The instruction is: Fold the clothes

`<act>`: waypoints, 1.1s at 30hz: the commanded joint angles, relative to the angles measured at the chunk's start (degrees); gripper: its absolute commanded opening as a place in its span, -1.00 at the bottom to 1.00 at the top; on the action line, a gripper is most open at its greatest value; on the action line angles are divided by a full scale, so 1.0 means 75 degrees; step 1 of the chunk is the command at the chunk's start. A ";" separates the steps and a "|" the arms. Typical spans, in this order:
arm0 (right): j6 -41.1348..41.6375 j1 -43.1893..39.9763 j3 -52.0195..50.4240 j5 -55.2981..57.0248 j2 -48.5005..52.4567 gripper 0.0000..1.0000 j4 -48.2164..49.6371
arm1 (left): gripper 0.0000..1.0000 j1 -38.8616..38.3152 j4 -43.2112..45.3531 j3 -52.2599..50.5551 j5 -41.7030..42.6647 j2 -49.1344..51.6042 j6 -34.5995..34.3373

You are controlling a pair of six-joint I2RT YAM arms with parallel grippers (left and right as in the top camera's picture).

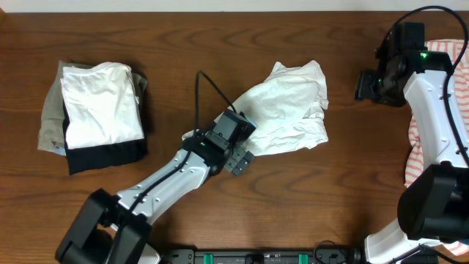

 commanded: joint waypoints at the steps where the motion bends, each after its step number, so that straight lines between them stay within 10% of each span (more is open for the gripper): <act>1: 0.0131 -0.0070 0.0105 0.0000 -0.0245 0.30 0.0003 | 0.96 -0.0210 0.0245 0.0111 -0.0312 -0.0017 0.0481; 23: 0.0131 -0.0070 0.0105 -0.0003 -0.0245 0.31 -0.0029 | 1.00 -0.0332 0.1116 0.0087 -0.1029 0.0947 0.1201; 33: 0.0131 -0.0070 0.0105 -0.0003 -0.0245 0.28 -0.0044 | 0.36 -0.0326 0.1999 0.0093 -0.1486 0.0947 0.1201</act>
